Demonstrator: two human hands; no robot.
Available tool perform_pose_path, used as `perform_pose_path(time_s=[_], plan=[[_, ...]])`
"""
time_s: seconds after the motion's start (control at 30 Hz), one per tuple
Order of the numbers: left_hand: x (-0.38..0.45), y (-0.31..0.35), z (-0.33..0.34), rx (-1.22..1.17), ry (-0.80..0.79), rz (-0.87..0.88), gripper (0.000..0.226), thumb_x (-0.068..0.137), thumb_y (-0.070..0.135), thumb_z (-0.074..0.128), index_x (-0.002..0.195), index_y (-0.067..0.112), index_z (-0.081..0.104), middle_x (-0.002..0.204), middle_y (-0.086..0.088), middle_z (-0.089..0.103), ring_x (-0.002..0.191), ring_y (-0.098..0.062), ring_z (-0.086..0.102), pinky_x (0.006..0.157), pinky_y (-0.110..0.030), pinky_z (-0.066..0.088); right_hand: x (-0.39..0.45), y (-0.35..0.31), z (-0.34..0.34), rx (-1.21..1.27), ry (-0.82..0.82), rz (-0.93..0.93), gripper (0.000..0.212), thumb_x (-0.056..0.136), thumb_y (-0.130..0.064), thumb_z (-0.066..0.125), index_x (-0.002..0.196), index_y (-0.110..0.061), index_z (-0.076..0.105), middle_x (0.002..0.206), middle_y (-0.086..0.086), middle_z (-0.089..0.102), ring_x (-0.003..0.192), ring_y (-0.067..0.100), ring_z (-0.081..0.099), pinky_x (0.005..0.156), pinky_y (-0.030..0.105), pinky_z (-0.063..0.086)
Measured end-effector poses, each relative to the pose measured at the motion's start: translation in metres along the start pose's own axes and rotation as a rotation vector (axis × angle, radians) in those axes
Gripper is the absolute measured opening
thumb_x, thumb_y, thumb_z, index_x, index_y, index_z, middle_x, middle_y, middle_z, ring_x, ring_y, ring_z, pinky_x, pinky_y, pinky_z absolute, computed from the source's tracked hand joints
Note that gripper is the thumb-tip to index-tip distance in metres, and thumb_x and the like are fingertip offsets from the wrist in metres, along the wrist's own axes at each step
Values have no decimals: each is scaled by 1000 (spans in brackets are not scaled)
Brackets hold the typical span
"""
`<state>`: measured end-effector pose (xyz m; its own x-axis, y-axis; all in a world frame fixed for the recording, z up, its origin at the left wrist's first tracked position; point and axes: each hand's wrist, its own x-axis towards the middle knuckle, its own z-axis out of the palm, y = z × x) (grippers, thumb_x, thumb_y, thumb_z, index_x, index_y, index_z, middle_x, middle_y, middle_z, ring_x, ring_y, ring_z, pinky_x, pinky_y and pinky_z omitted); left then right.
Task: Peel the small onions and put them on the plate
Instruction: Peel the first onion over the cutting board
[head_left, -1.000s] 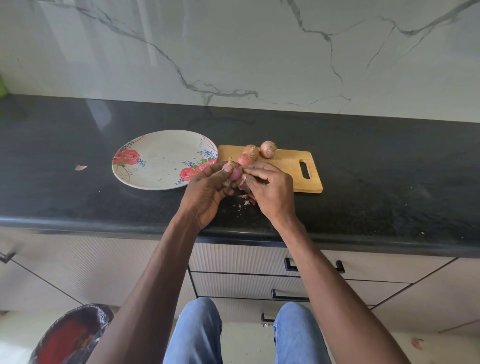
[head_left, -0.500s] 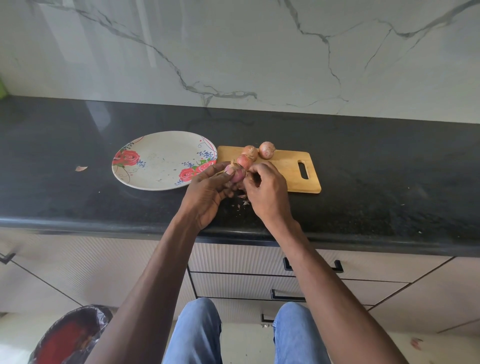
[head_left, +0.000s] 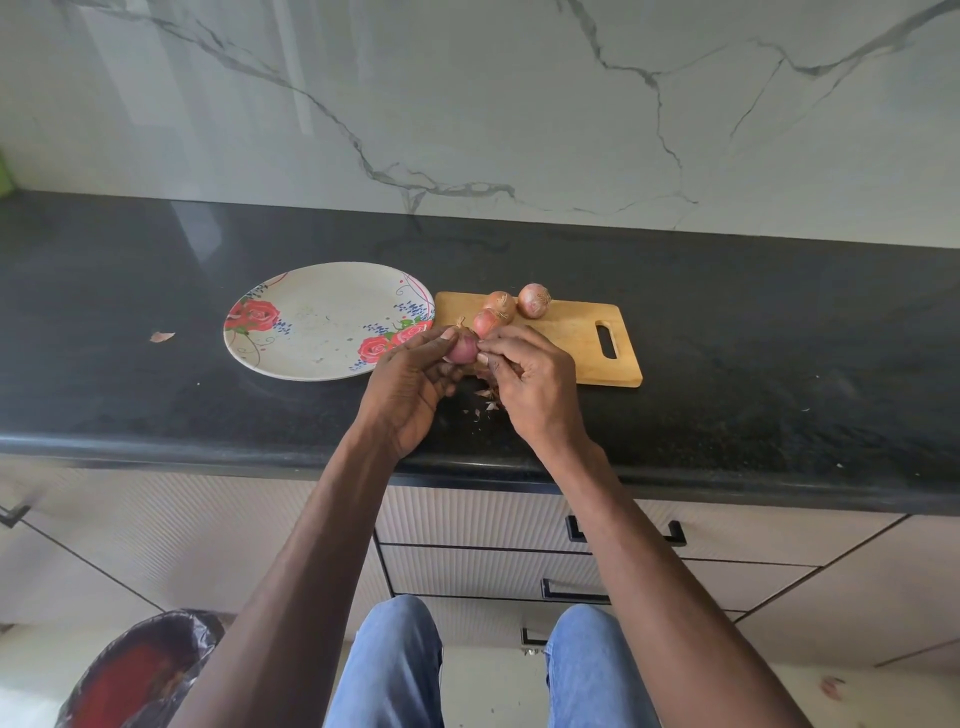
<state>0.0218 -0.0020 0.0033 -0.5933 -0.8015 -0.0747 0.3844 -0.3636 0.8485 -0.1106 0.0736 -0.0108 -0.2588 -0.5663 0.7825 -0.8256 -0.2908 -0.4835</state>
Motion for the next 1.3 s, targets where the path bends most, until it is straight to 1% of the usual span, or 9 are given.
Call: perform_pose_path(time_s=[0.2, 0.33, 0.5, 0.7, 0.8, 0.9, 1.07, 1.17, 1.3], plan=[[2, 0, -2, 14, 3, -19, 9, 98, 13, 60, 96, 10, 68, 82, -4, 68, 64, -9, 54, 57, -20, 44, -1, 0, 0, -16, -54, -50, 12, 87, 10, 67, 96, 3, 71, 102, 10, 67, 95, 16, 63, 84, 18, 53], [1, 0, -1, 23, 7, -19, 9, 97, 14, 62, 93, 10, 68, 81, -4, 68, 63, -9, 54, 56, -20, 44, -1, -2, 1, 4, -101, -1, 12, 90, 9, 63, 100, 2, 64, 104, 10, 62, 98, 14, 58, 86, 17, 51], [2, 0, -1, 23, 27, -39, 9, 96, 14, 63, 92, 9, 69, 82, -6, 69, 62, -10, 54, 54, -19, 43, 0, 0, 0, 20, -79, -36, 17, 88, 10, 66, 102, 3, 70, 106, 12, 65, 102, 18, 62, 89, 24, 53], [3, 0, -2, 38, 47, -47, 8, 95, 16, 64, 93, 9, 67, 81, -6, 66, 61, -10, 52, 54, -21, 40, 0, 0, 0, -7, -67, -59, 17, 86, 13, 66, 99, 4, 71, 103, 13, 66, 95, 19, 63, 83, 22, 55], [3, 1, -2, 42, 53, -48, 8, 95, 16, 65, 92, 9, 67, 81, -6, 66, 62, -10, 53, 58, -23, 39, 0, -1, 2, -22, -115, -57, 18, 89, 14, 60, 100, 3, 68, 106, 13, 62, 99, 20, 61, 87, 18, 52], [3, 0, -2, 49, 49, -38, 9, 95, 16, 66, 91, 9, 68, 81, -7, 65, 63, -11, 53, 57, -23, 41, 0, 1, 5, -52, -174, -59, 18, 91, 13, 54, 101, 1, 63, 112, 12, 57, 106, 21, 57, 92, 23, 51], [0, -1, 2, 4, 114, 5, 13, 97, 19, 63, 95, 6, 67, 74, -7, 66, 58, -11, 57, 55, -22, 45, -2, -1, 3, -36, -168, 0, 15, 93, 13, 51, 95, -2, 54, 106, 1, 48, 102, 7, 47, 83, 24, 50], [-1, 0, 2, -5, 100, 36, 13, 98, 16, 62, 97, 5, 69, 77, -8, 69, 61, -11, 62, 57, -22, 48, -3, -2, 1, 8, -92, 52, 6, 95, 3, 58, 99, 1, 55, 101, 3, 53, 90, 11, 53, 73, 30, 55], [-2, -1, 3, 24, 34, 69, 11, 97, 7, 60, 102, 5, 70, 79, -10, 71, 65, -17, 64, 59, -23, 54, 1, -7, -3, 58, -47, 206, 22, 89, -21, 76, 103, -6, 69, 97, 3, 68, 84, 10, 63, 72, 18, 53]])
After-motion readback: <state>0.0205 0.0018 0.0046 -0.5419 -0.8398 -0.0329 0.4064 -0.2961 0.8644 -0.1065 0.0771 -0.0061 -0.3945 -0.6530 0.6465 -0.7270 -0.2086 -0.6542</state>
